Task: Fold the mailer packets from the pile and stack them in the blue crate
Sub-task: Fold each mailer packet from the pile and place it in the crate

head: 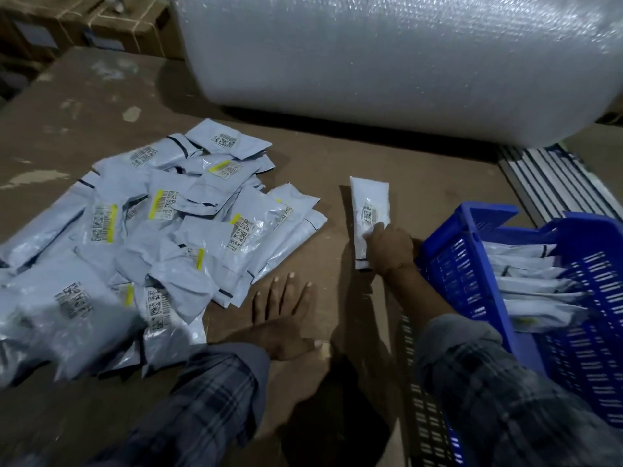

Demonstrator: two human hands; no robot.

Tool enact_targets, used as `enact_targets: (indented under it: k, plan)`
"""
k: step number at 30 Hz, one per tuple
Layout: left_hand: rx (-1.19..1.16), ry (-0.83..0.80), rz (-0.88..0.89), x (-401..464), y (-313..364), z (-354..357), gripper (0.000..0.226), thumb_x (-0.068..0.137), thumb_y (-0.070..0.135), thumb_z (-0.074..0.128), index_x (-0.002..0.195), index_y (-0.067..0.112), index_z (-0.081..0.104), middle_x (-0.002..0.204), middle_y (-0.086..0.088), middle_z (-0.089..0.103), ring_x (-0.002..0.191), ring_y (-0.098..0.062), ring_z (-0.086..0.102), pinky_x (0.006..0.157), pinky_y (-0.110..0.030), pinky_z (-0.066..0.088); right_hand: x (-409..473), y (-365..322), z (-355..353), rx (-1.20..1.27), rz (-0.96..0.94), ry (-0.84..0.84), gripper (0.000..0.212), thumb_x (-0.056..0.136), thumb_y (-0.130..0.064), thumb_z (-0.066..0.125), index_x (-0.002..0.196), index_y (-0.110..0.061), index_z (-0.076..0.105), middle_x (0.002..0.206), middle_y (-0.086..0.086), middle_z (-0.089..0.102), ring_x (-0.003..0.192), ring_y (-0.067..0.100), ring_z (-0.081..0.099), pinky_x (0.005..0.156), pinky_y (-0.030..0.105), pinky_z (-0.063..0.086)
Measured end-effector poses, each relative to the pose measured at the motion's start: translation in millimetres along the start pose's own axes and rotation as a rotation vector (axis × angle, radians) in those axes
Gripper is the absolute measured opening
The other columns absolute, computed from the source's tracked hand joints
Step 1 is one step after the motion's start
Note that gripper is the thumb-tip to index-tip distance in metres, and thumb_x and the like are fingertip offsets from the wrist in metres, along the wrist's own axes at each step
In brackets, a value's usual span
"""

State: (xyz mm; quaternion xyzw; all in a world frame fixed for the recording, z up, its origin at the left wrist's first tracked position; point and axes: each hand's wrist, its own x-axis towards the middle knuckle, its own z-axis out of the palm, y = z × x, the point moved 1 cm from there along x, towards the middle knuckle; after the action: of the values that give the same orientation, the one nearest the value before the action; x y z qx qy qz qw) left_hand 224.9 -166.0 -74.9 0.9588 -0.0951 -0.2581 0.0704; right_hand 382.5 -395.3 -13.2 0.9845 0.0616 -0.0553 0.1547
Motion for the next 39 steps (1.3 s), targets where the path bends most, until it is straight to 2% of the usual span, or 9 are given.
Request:
enact_targets:
  k: [6, 9, 13, 16, 20, 26, 33, 36, 39]
  plan:
    - [-0.148, 0.244, 0.036, -21.2, -1.9, 5.5, 0.088, 0.088, 0.065, -0.007, 0.168, 0.028, -0.015, 0.174, 0.006, -0.024, 0.160, -0.019, -0.025, 0.125, -0.047, -0.020, -115.0, -35.5, 14.0, 0.062, 0.161, -0.156, 0.051, 0.101, -0.031, 0.053, 0.143, -0.003, 0.044, 0.129, 0.018, 0.061, 0.112, 0.031, 0.063, 0.093, 0.038, 0.050]
    - [-0.375, 0.315, 0.045, -31.4, -12.4, 11.1, 0.103, 0.085, 0.078, -0.018, 0.170, 0.027, 0.007, 0.177, 0.012, -0.002, 0.163, -0.012, -0.009, 0.124, -0.031, -0.016, -170.7, -50.6, 11.5, 0.356, 0.149, -0.298, 0.033, 0.100, -0.028, 0.054, 0.127, -0.008, 0.060, 0.118, 0.015, 0.067, 0.106, 0.033, 0.067, 0.088, 0.037, 0.053]
    - [-0.764, 0.354, 0.031, -61.2, -22.7, 21.5, 0.068, 0.109, 0.065, 0.021, 0.165, 0.029, 0.027, 0.174, 0.000, 0.025, 0.161, -0.018, 0.017, 0.129, -0.035, 0.012, -227.3, -56.8, -4.7, 0.585, 0.120, -0.043, 0.037, 0.095, -0.043, 0.046, 0.110, -0.019, 0.069, 0.112, 0.008, 0.073, 0.104, 0.031, 0.068, 0.082, 0.034, 0.051]
    - [-0.896, 0.375, -0.001, -88.5, -25.5, 34.1, 0.062, 0.108, 0.063, 0.035, 0.165, 0.041, 0.022, 0.173, 0.008, 0.026, 0.158, -0.019, 0.027, 0.125, -0.048, 0.032, -236.5, -53.7, -7.5, 0.465, 0.141, 0.077, 0.058, 0.098, -0.040, 0.059, 0.151, -0.020, 0.049, 0.148, 0.015, 0.051, 0.135, 0.033, 0.050, 0.105, 0.042, 0.047]
    - [-0.887, 0.402, 0.081, -109.5, -31.0, 41.6, 0.068, 0.107, 0.055, 0.047, 0.165, 0.049, 0.013, 0.174, 0.012, 0.020, 0.153, -0.020, 0.039, 0.120, -0.048, 0.040, -233.9, -54.5, 17.0, 0.342, 0.051, -0.109, 0.085, 0.101, -0.062, 0.044, 0.166, -0.033, -0.003, 0.172, 0.018, -0.008, 0.157, 0.045, -0.002, 0.125, 0.057, 0.024]
    - [-0.780, 0.500, 0.023, -138.0, -36.4, 39.3, 0.080, 0.105, 0.053, 0.053, 0.161, 0.059, -0.004, 0.175, 0.008, 0.020, 0.138, -0.030, 0.057, 0.105, -0.053, 0.053, -278.0, -94.7, 27.0, 0.301, 0.133, -0.064, 0.069, 0.103, -0.058, 0.019, 0.165, -0.029, 0.018, 0.166, 0.024, 0.025, 0.145, 0.044, 0.036, 0.114, 0.055, 0.036]
    - [-0.370, 0.693, 0.194, -140.3, -41.7, 57.6, 0.066, 0.108, 0.048, 0.044, 0.167, 0.024, 0.027, 0.176, 0.001, 0.018, 0.163, -0.014, 0.010, 0.130, -0.048, 0.023, -331.1, -131.3, -1.8, 0.407, 0.143, 0.118, 0.051, 0.088, -0.040, 0.051, 0.132, -0.018, 0.065, 0.109, 0.004, 0.068, 0.089, 0.028, 0.067, 0.074, 0.041, 0.053]
    - [-0.220, 0.741, 0.212, -138.5, -36.1, 57.8, 0.059, 0.110, 0.044, 0.042, 0.164, 0.021, 0.037, 0.174, -0.002, 0.025, 0.164, -0.021, 0.011, 0.131, -0.052, 0.012, -316.5, -118.3, 8.0, 0.464, 0.211, 0.252, 0.042, 0.094, -0.034, 0.059, 0.131, -0.014, 0.063, 0.118, 0.009, 0.067, 0.104, 0.031, 0.061, 0.090, 0.044, 0.052]
    - [-0.033, 0.695, 0.270, -125.8, -37.6, 50.2, 0.057, 0.113, 0.043, 0.034, 0.161, 0.015, 0.041, 0.170, -0.009, 0.035, 0.161, -0.030, 0.023, 0.131, -0.054, 0.011, -288.2, -118.4, 21.3, 0.488, 0.250, 0.193, 0.058, 0.102, -0.051, 0.038, 0.148, -0.016, 0.050, 0.145, 0.016, 0.053, 0.132, 0.037, 0.047, 0.110, 0.050, 0.042]
